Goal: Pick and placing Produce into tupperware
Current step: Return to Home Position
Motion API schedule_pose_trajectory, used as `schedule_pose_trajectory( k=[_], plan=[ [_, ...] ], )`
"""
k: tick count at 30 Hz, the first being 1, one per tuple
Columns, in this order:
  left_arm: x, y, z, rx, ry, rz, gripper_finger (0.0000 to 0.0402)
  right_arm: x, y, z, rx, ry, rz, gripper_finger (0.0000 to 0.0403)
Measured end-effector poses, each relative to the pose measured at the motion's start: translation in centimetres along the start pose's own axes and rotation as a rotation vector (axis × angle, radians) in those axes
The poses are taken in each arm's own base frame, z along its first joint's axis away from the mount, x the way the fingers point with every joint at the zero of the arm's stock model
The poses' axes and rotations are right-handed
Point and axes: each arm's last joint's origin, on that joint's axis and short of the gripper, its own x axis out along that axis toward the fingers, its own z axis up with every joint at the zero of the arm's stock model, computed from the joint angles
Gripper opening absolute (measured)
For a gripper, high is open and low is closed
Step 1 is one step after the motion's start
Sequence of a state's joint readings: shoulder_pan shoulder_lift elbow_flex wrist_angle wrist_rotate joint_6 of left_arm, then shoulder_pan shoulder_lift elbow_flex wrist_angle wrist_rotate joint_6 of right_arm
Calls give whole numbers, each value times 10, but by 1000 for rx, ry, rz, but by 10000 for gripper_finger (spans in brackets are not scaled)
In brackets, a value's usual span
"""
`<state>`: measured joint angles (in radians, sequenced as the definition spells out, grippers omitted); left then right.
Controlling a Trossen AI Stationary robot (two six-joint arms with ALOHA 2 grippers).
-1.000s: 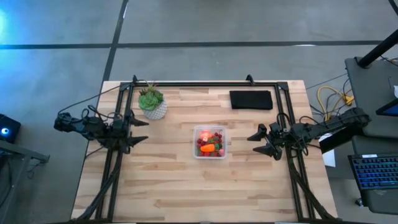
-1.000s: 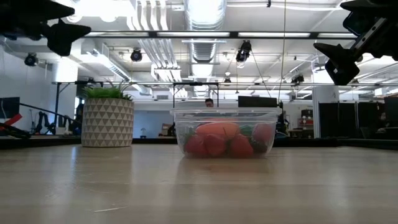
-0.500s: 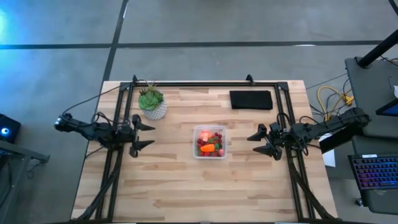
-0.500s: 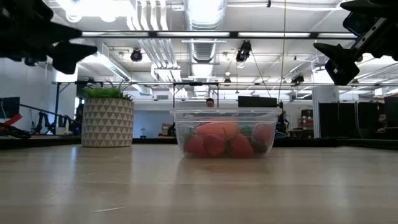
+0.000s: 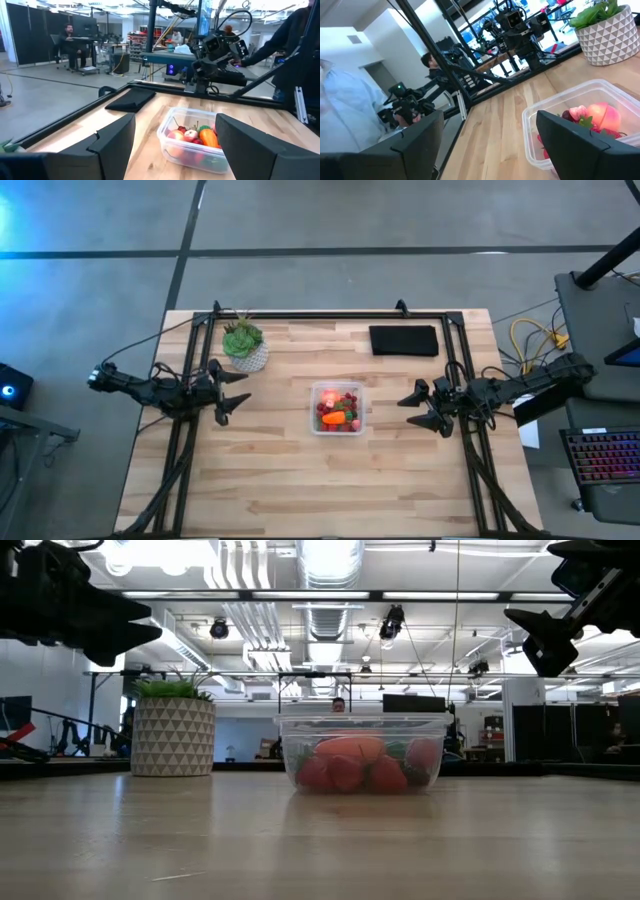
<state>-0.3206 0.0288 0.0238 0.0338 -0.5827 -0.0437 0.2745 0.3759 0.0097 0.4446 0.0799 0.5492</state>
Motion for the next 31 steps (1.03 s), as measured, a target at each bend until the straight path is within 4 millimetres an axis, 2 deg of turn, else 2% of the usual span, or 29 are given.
schedule_pose_trajectory(
  k=[19, 24, 31],
  plan=[
    [3, -2, -4, 30, 47, 1, 262, 0, -5, 4, -3, -35, -37, 308],
    [4, -2, -6, 38, 60, 0, 262, -2, -18, 9, -13, -69, -150, 313],
    [5, -3, -8, 52, 81, 1, 262, -7, -40, -1, -8, 54, -358, 309]
  ],
)
